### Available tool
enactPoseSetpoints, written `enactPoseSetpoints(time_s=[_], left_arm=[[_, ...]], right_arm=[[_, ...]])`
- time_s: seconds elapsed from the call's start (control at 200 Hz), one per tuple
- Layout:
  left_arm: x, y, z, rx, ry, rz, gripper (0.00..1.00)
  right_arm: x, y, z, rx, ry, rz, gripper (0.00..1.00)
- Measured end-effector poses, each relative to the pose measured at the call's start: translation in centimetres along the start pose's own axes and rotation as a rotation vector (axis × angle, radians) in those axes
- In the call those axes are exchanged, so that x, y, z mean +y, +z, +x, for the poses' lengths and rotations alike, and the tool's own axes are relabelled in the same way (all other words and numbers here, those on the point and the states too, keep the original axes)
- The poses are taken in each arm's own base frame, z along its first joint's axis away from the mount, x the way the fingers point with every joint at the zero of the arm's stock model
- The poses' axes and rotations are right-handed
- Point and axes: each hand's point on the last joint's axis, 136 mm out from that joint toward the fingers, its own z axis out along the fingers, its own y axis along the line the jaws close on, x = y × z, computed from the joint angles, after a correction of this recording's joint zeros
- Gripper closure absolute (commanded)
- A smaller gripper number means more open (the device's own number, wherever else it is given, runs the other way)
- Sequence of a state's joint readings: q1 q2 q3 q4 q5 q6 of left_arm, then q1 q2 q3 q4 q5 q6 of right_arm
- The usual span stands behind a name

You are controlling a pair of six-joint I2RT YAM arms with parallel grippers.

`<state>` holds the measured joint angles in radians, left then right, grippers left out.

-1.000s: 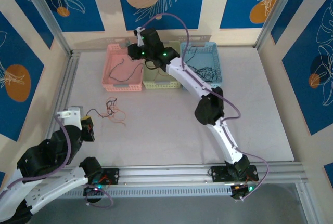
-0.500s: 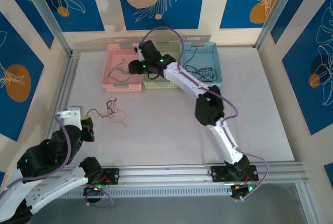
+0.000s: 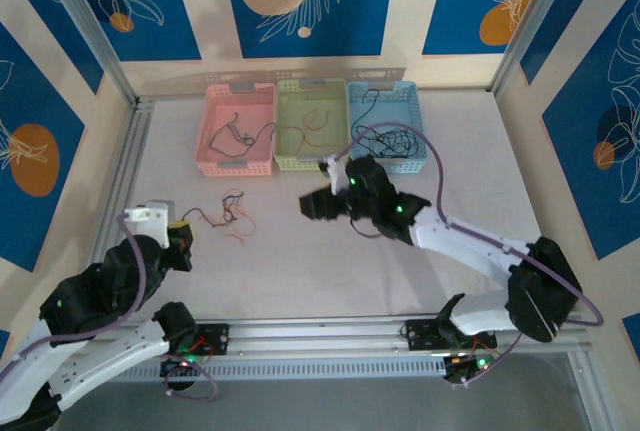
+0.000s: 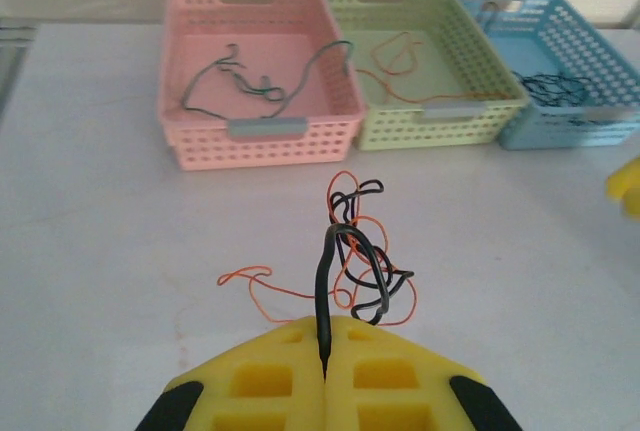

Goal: Untangle the cables

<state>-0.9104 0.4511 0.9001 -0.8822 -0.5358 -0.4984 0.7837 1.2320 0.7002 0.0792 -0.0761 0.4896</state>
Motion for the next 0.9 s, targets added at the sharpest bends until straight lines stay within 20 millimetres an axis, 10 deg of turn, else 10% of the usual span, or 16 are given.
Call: enactPoseSetpoints(time_s=[0.34, 0.9], left_arm=[[-7.2, 5.7, 0.2, 0.12, -0.001, 0.153, 1.0], [-7.9, 5.1, -0.5, 0.098, -0.026, 0.199, 1.0]], right_arm=[[0.0, 0.1, 3.3, -0.014, 0.048, -0.085, 0.4], [-2.8, 3.1, 5.3, 0.054, 0.104, 0.03, 0.42]])
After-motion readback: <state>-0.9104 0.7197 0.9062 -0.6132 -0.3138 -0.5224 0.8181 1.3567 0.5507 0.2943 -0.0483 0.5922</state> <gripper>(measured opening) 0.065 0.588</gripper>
